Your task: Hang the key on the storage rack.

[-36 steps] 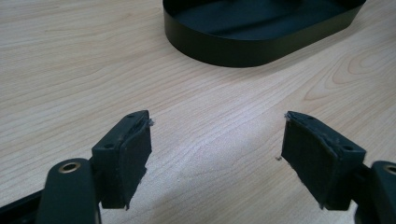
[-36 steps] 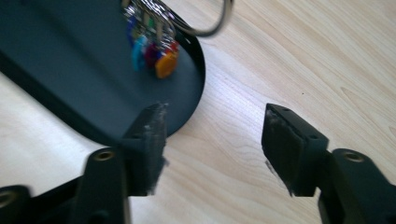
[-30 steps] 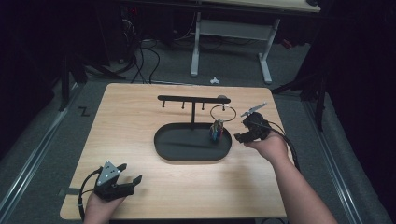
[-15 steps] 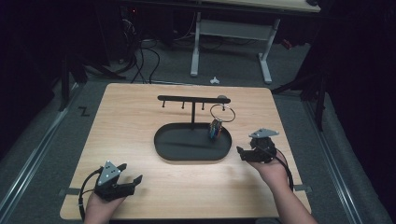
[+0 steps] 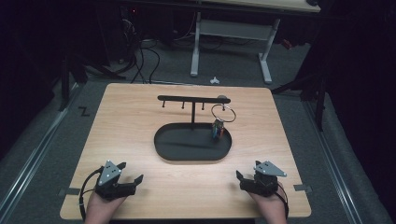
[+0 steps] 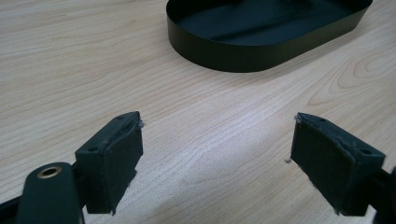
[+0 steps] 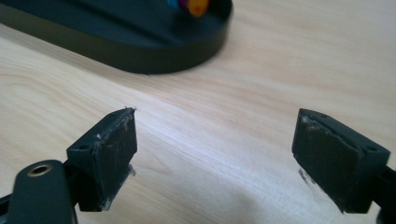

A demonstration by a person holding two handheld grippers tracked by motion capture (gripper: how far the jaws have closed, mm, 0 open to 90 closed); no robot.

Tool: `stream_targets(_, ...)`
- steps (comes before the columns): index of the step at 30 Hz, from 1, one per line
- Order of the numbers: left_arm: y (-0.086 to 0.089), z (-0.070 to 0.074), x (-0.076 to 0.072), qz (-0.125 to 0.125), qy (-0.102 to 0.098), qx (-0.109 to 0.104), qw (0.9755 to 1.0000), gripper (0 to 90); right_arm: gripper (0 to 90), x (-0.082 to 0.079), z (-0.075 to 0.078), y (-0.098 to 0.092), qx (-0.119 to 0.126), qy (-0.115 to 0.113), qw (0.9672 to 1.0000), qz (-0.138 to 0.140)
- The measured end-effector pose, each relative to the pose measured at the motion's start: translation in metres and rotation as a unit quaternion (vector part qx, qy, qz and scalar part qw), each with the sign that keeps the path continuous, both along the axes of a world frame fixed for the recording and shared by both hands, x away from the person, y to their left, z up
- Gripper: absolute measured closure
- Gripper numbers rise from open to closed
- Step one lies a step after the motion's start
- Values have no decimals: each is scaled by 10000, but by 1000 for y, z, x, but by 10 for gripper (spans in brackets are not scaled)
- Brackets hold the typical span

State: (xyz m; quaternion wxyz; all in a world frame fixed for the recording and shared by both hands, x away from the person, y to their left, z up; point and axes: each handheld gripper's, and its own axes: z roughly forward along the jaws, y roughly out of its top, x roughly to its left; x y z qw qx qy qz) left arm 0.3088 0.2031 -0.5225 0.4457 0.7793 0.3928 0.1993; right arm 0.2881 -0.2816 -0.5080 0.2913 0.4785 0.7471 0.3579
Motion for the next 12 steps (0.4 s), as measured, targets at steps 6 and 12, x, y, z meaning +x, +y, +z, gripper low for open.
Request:
stream_targets(6,-2,-2,-2,59,36,86,9999,172,145,5,-11,-6,-59,179,9998,-66)
stream_targets(12,2,-2,-2,73,40,86,9999,174,139,11,-15,-3,53,202,9997,-101)
